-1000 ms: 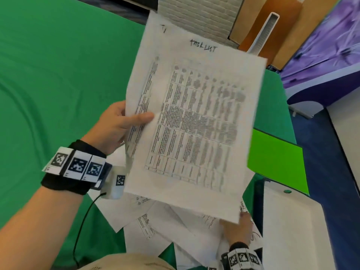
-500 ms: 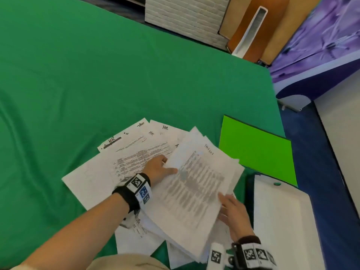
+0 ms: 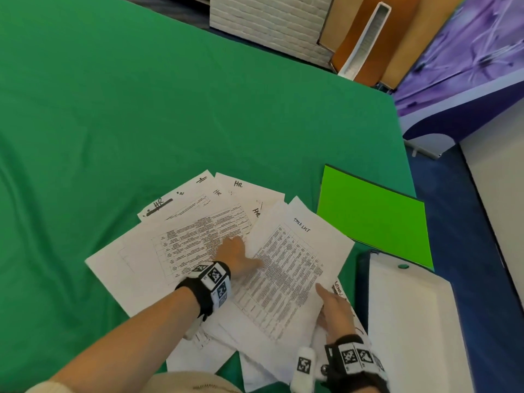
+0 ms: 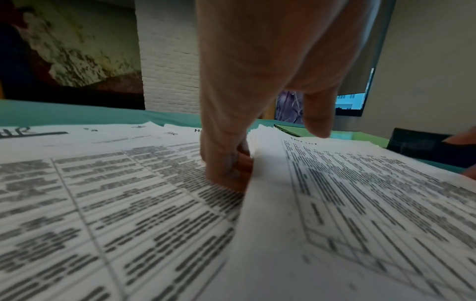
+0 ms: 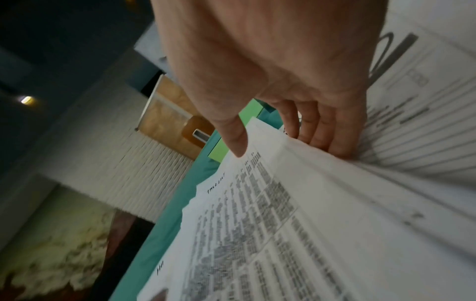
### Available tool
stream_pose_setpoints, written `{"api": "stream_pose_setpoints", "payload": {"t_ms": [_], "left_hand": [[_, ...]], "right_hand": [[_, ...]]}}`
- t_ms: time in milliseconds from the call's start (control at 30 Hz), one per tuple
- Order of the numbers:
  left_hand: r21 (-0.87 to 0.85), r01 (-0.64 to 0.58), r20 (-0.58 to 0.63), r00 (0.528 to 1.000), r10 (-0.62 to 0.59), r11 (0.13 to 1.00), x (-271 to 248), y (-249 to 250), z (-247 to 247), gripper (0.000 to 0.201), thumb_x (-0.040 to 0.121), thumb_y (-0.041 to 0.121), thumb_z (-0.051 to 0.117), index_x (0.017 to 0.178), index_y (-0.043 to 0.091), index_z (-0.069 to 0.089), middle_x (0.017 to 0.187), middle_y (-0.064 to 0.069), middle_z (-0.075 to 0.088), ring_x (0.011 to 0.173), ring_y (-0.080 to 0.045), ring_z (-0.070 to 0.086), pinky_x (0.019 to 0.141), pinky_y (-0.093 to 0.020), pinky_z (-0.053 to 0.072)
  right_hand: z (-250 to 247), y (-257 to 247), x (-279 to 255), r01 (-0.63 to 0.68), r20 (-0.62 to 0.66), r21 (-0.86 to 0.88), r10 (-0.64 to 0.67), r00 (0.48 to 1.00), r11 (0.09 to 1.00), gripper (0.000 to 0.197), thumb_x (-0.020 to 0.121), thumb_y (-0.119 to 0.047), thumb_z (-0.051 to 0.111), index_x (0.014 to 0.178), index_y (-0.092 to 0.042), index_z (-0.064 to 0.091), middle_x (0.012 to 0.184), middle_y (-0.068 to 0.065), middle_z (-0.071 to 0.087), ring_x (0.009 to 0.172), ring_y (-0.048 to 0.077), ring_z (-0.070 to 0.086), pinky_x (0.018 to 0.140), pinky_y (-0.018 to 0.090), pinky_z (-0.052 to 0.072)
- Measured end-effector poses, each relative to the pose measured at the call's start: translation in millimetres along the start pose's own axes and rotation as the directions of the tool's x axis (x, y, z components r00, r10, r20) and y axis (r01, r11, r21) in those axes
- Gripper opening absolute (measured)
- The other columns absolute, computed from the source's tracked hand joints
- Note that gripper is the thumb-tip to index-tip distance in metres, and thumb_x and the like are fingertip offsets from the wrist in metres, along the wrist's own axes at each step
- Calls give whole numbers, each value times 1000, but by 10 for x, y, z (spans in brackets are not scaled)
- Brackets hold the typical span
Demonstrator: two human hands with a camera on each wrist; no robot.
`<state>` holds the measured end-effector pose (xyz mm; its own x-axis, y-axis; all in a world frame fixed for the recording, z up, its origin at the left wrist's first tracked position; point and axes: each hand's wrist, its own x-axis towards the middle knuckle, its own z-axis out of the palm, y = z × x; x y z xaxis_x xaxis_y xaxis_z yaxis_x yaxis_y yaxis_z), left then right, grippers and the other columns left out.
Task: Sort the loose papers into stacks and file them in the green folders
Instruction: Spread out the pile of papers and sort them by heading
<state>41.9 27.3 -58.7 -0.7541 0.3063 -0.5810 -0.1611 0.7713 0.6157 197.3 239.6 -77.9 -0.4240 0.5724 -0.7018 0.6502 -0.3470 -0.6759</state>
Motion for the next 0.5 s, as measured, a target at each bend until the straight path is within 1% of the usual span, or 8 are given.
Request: {"api": "stream_pose_setpoints", "payload": {"t_ms": [67, 167, 200, 267, 333, 400, 467, 500], "left_hand": [[-7, 5, 36, 999, -4, 1000, -10, 77, 3, 60, 78, 48, 75, 117, 9, 52, 111, -5, 62, 97, -22, 61, 75, -28, 52], [-75, -39, 72, 996, 44, 996, -53, 179, 17, 39, 86, 31, 72, 115, 8, 59, 107, -4, 64, 91, -20, 59, 68, -22, 47], [-101, -75, 51, 995, 81, 992, -91, 217, 28, 33, 87, 24, 70, 114, 8, 58, 107, -5, 63, 90, -20, 60, 66, -23, 48], [-147, -128, 13, 991, 132, 981, -193, 291, 42, 26, 90, 11, 64, 113, 9, 52, 106, -7, 63, 88, -22, 61, 68, -32, 56], [-205, -188, -55, 982, 180, 961, -330, 369, -26, 25, 91, 6, 59, 112, 12, 47, 101, -4, 61, 84, -20, 61, 70, -34, 56], [-353, -275, -137, 961, 241, 894, -487, 449, -202, 30, 92, 5, 58, 116, 20, 45, 110, 0, 59, 92, -19, 62, 76, -29, 56], [-510, -391, -201, 920, 335, 766, -653, 527, -443, 35, 93, 5, 58, 116, 28, 44, 123, 2, 57, 105, -19, 62, 84, -32, 56], [-562, -447, -230, 893, 387, 696, -744, 564, -555, 39, 93, 4, 58, 115, 32, 43, 123, 2, 58, 105, -15, 63, 82, -30, 57]], "right_hand": [[16, -78, -18, -27, 59, 36, 25, 998, 999, 31, 86, -23, 71, 111, -6, 65, 101, 15, 73, 93, 35, 69, 84, 48, 55], [36, -92, -35, -30, 115, 38, 25, 993, 999, 38, 84, -16, 72, 120, -9, 62, 105, 15, 72, 97, 37, 68, 89, 55, 53], [46, -85, -55, -11, 116, 60, 4, 993, 998, 38, 85, -12, 70, 122, -9, 61, 107, 15, 72, 98, 37, 68, 90, 56, 52], [68, -88, -137, 44, 112, 114, -57, 992, 993, 39, 87, -3, 65, 124, -11, 59, 111, 15, 70, 100, 36, 67, 91, 58, 51], [86, -167, -268, 102, 116, 202, -127, 985, 974, 43, 85, 1, 65, 125, -14, 59, 116, 14, 69, 104, 35, 66, 92, 58, 50], [95, -319, -444, 162, 131, 316, -212, 968, 935, 46, 83, 0, 67, 126, -17, 60, 120, 11, 68, 109, 33, 65, 96, 57, 48], [127, -543, -686, 228, 170, 424, -324, 931, 877, 50, 83, -3, 68, 129, -19, 59, 123, 8, 67, 114, 31, 62, 101, 54, 45], [154, -665, -823, 277, 184, 463, -397, 899, 842, 52, 82, -3, 68, 130, -19, 58, 125, 7, 66, 116, 29, 62, 102, 51, 45]]}}
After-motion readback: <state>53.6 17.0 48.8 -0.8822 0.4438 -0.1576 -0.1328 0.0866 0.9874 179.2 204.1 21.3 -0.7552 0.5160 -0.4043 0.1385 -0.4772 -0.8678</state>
